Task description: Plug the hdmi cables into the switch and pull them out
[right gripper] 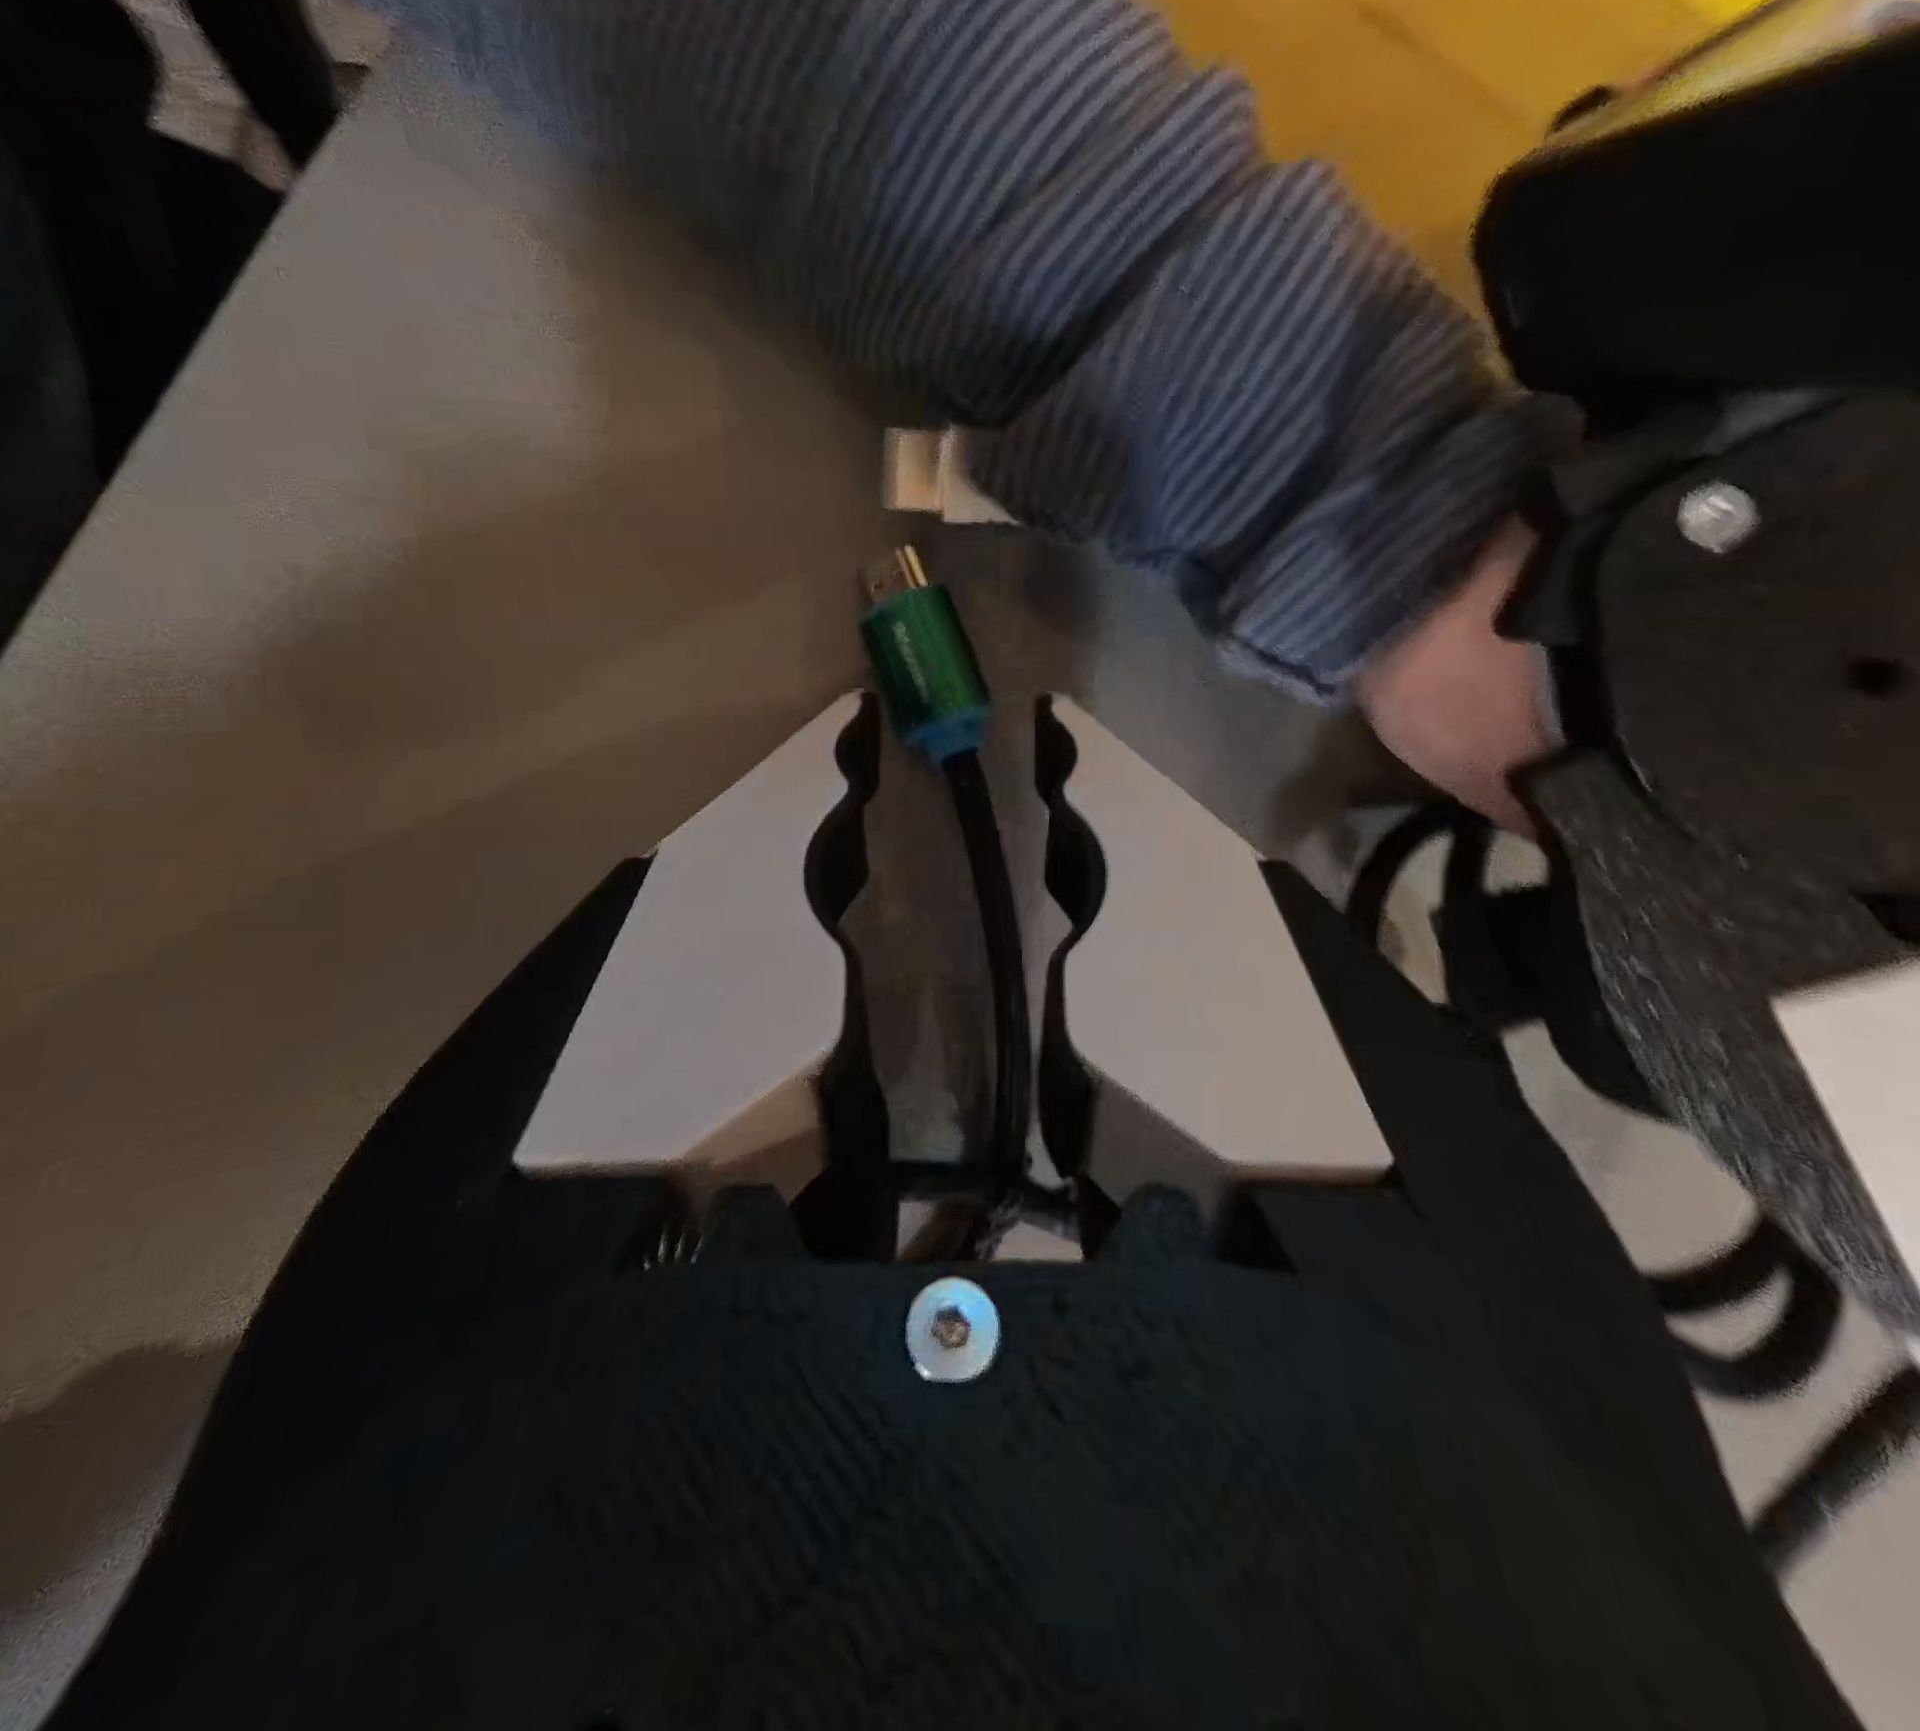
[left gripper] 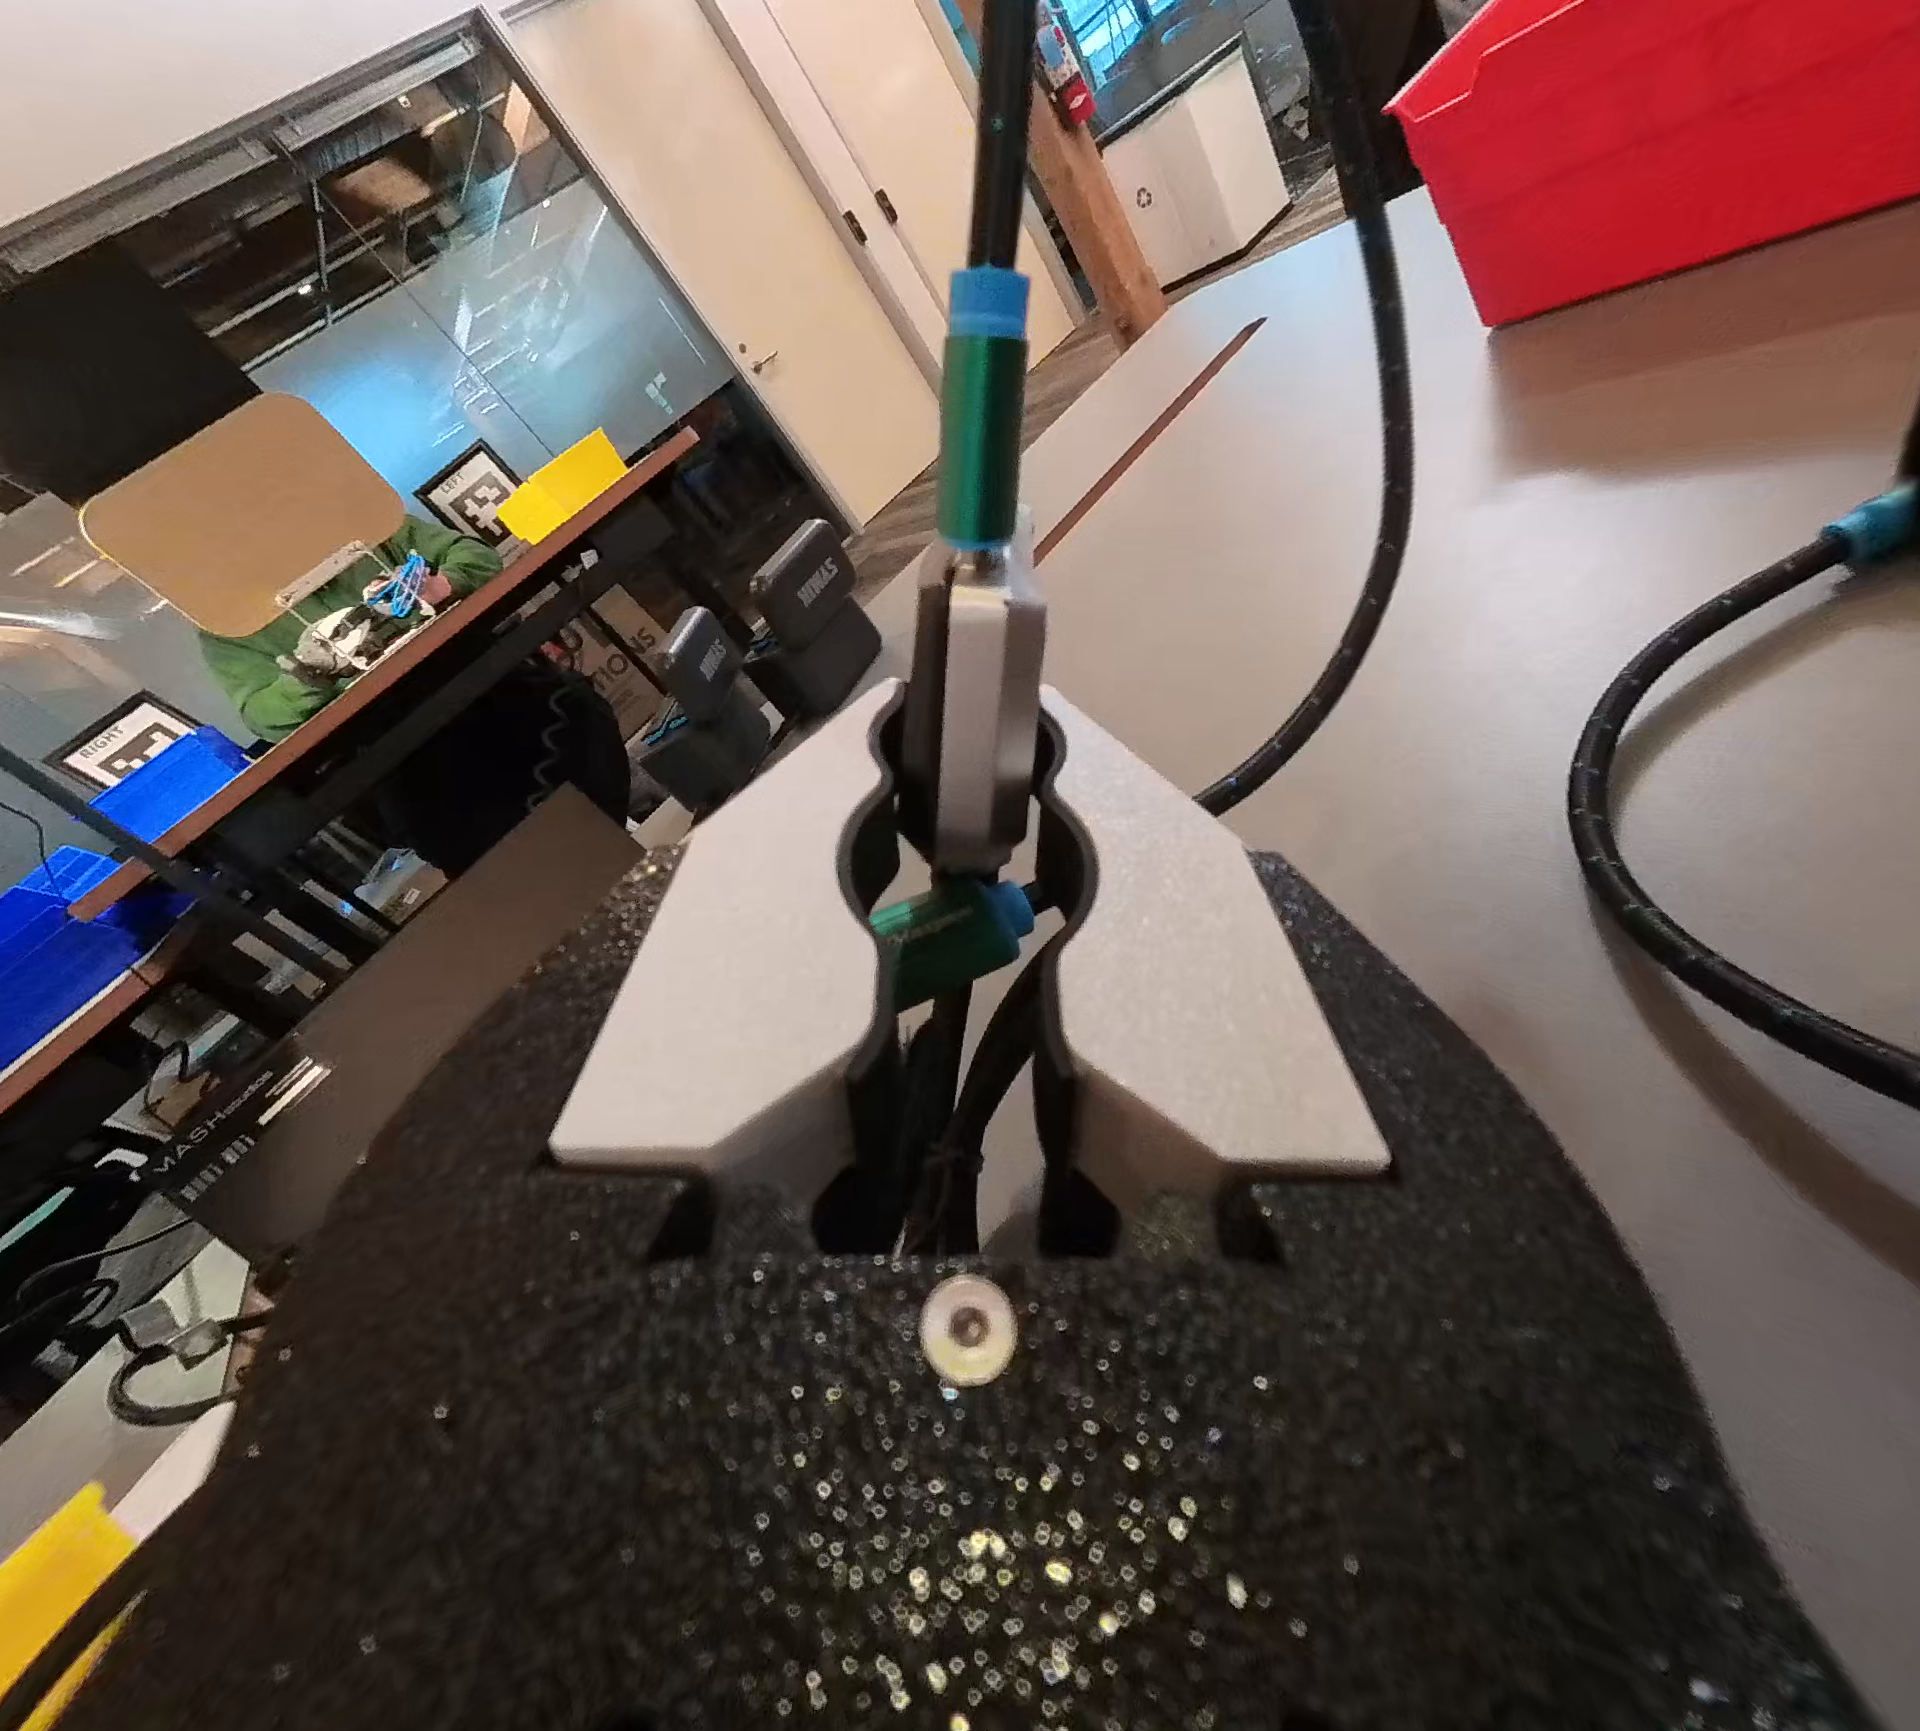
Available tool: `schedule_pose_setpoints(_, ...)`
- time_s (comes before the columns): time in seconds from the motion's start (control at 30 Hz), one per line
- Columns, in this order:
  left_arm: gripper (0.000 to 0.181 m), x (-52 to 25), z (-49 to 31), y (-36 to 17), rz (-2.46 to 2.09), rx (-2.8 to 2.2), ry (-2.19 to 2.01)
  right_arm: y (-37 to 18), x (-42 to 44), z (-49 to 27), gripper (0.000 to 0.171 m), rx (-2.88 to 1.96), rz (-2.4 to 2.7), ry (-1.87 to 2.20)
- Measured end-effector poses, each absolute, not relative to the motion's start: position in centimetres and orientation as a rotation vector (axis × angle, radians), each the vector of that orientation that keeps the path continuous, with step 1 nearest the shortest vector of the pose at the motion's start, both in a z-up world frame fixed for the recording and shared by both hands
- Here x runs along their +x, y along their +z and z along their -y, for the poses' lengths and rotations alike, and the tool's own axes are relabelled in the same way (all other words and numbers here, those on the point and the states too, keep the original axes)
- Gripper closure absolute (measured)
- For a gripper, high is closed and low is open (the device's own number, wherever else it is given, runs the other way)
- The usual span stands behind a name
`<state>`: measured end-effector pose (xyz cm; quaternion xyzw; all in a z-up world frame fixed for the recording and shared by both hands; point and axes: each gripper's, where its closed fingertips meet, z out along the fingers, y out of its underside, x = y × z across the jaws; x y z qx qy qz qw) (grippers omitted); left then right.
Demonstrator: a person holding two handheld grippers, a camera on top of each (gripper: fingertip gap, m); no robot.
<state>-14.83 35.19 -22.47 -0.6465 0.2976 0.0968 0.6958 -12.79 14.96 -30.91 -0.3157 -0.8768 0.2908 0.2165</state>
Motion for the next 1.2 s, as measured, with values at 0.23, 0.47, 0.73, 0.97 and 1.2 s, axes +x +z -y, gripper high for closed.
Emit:
schedule_pose_setpoints(0.23,0.162,-14.4,-35.4,-22.9,-0.695,-1.442,0.214,-31.8,-12.3,-14.3,0.153,-0.868,2.540,0.830)
schedule_pose_setpoints(0.47,0.162,-14.3,-35.0,-22.1,-0.707,-1.379,0.285,-25.3,-10.0,-19.1,0.155,-0.997,2.029,0.763)
schedule_pose_setpoints(0.73,0.163,-12.4,-34.4,-21.8,-0.881,-1.228,0.625,-17.0,-2.0,-23.6,0.155,-1.130,1.579,0.648)
schedule_pose_setpoints(0.97,0.163,-8.6,-33.0,-22.4,-1.164,-0.925,1.094,-13.7,2.3,-27.7,0.155,-1.363,1.275,0.807)
schedule_pose_setpoints(1.2,0.163,-4.5,-31.1,-23.2,-1.316,-0.679,1.179,-19.9,2.7,-29.6,0.155,-1.766,1.275,0.977)
